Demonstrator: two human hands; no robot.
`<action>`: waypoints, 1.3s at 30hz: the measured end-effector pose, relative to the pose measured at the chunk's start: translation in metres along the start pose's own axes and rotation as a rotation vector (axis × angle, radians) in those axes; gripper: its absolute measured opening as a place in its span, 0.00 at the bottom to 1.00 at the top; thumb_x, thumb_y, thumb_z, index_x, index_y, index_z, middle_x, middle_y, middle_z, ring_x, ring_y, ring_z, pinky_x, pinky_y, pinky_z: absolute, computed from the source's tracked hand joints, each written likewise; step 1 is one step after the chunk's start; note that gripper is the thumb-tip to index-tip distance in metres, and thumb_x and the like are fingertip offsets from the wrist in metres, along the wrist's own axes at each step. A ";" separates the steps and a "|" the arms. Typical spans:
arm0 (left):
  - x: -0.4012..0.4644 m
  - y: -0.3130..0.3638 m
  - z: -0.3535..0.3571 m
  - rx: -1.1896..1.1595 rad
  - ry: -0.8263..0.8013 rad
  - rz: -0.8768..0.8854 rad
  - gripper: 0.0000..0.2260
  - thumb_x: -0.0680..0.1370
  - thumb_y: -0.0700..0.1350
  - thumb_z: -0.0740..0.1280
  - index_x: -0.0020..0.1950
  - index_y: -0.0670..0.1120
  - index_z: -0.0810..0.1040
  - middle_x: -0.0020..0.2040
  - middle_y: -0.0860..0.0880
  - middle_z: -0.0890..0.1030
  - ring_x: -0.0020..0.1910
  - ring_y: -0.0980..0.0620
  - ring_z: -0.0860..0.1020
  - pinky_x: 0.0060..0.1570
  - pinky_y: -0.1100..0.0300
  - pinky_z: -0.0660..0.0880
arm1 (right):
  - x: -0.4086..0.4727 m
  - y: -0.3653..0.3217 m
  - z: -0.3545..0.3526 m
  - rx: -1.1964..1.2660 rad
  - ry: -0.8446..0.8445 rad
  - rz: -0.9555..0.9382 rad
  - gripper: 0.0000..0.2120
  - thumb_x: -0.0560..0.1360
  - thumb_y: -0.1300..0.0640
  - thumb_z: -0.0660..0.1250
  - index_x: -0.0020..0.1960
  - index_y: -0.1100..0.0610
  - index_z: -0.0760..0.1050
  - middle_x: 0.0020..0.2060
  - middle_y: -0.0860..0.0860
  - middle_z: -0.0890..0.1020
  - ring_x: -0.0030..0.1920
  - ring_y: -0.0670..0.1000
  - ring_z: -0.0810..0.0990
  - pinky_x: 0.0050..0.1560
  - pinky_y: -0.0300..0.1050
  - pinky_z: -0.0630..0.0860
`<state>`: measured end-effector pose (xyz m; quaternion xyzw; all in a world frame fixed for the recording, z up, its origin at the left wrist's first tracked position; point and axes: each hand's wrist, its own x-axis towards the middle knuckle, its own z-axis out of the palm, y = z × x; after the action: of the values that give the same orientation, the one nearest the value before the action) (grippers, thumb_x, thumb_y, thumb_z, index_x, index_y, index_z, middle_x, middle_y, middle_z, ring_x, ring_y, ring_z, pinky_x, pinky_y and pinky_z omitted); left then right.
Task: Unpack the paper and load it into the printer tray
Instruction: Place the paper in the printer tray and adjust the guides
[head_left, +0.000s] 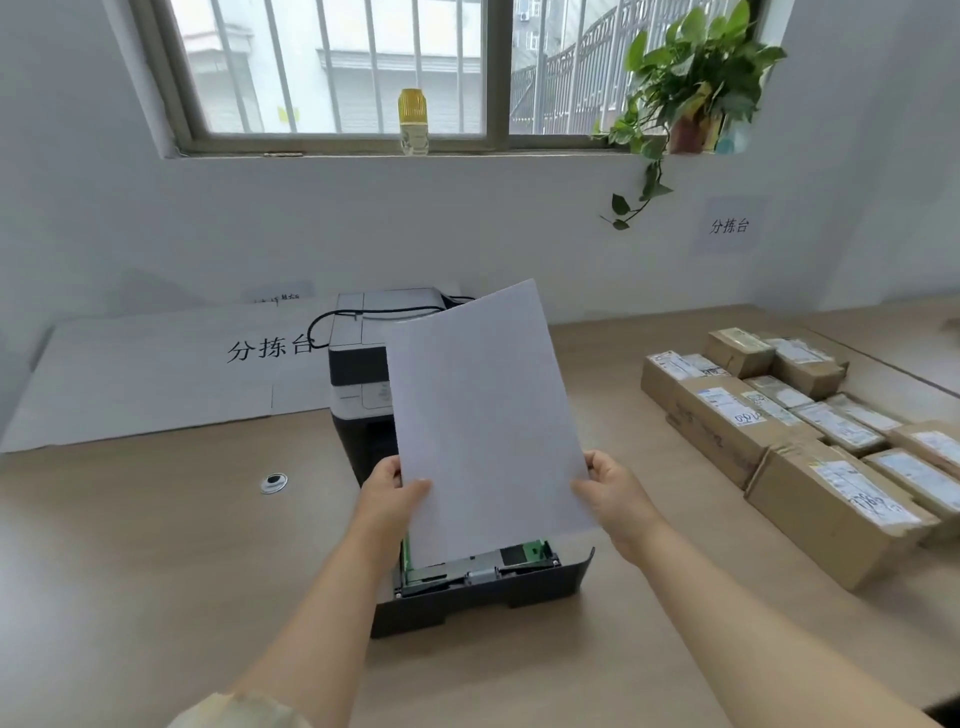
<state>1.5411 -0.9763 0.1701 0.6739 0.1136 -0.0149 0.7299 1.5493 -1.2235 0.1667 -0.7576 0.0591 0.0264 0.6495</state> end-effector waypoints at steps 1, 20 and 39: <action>0.001 -0.003 0.002 -0.031 0.001 -0.002 0.09 0.78 0.35 0.63 0.55 0.46 0.71 0.51 0.44 0.80 0.48 0.46 0.80 0.45 0.53 0.77 | 0.002 0.004 0.001 -0.012 -0.005 0.001 0.10 0.75 0.69 0.60 0.46 0.56 0.74 0.53 0.64 0.81 0.47 0.57 0.80 0.56 0.60 0.77; -0.016 -0.176 0.016 -0.045 0.228 -0.041 0.11 0.79 0.33 0.60 0.55 0.46 0.75 0.52 0.43 0.82 0.51 0.46 0.80 0.52 0.50 0.75 | -0.004 0.152 0.048 0.143 0.225 0.099 0.06 0.78 0.63 0.63 0.43 0.57 0.75 0.38 0.53 0.81 0.39 0.50 0.76 0.40 0.45 0.73; -0.006 -0.223 0.019 -0.111 0.341 -0.092 0.14 0.78 0.30 0.61 0.62 0.38 0.75 0.55 0.42 0.80 0.52 0.46 0.77 0.52 0.62 0.74 | -0.004 0.209 0.058 0.144 0.304 0.174 0.16 0.77 0.67 0.61 0.41 0.48 0.77 0.30 0.44 0.83 0.38 0.48 0.76 0.40 0.37 0.73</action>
<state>1.4993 -1.0166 -0.0466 0.6196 0.2670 0.0724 0.7345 1.5214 -1.1969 -0.0465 -0.6965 0.2236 -0.0364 0.6809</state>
